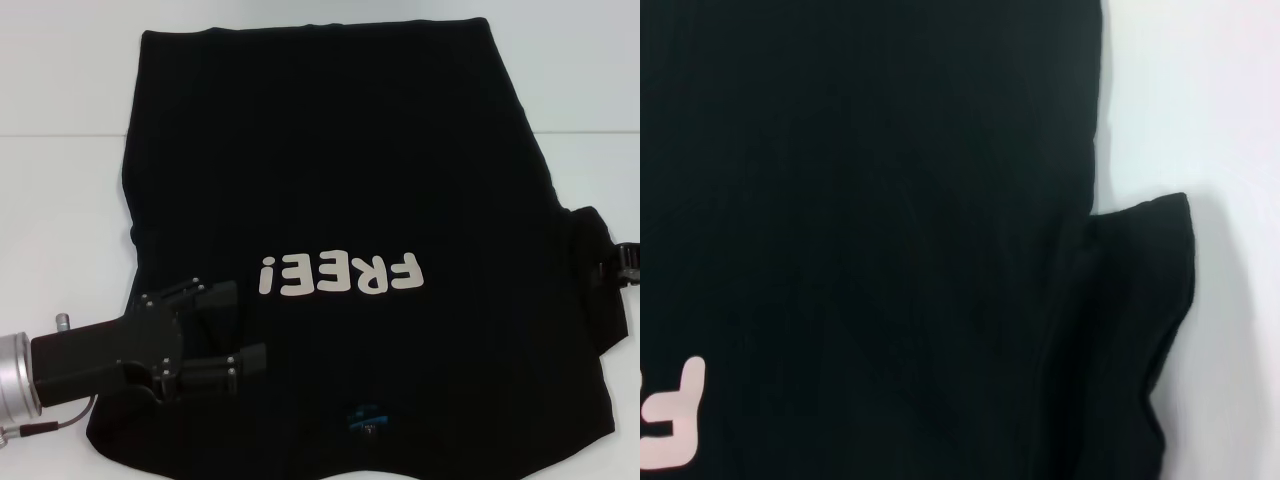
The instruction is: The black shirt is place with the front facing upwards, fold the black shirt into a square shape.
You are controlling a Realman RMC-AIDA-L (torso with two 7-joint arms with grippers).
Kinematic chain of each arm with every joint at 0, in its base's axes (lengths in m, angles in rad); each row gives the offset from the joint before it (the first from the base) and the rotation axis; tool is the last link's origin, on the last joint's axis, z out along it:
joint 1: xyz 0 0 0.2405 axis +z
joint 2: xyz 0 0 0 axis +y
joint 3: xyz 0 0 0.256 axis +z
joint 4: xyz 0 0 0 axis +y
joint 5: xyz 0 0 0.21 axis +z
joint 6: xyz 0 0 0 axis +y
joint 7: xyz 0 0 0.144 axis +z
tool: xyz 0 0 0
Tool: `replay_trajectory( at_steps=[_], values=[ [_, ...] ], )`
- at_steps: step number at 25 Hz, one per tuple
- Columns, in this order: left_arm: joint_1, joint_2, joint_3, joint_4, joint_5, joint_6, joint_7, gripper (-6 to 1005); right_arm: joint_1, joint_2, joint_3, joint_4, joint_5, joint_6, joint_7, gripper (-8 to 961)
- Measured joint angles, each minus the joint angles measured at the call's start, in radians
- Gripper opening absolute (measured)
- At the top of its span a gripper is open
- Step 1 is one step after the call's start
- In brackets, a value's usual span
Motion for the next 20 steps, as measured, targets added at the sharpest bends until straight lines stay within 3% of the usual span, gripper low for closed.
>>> replay_trajectory(
  at_steps=[8,13,20],
  values=[
    [0.000,0.000,0.001,0.000,0.000,0.000,-0.002,936,-0.002,-0.004,-0.003,-0.002,0.000,-0.002,0.000,235],
    [0.000,0.003,-0.003,0.000,-0.006,0.001,-0.005,936,-0.018,-0.008,0.002,-0.055,0.003,-0.038,0.001,37],
    [-0.001,0.000,-0.003,0.000,-0.006,0.001,-0.006,936,-0.071,-0.011,0.040,-0.203,0.010,-0.136,0.006,38]
  ],
)
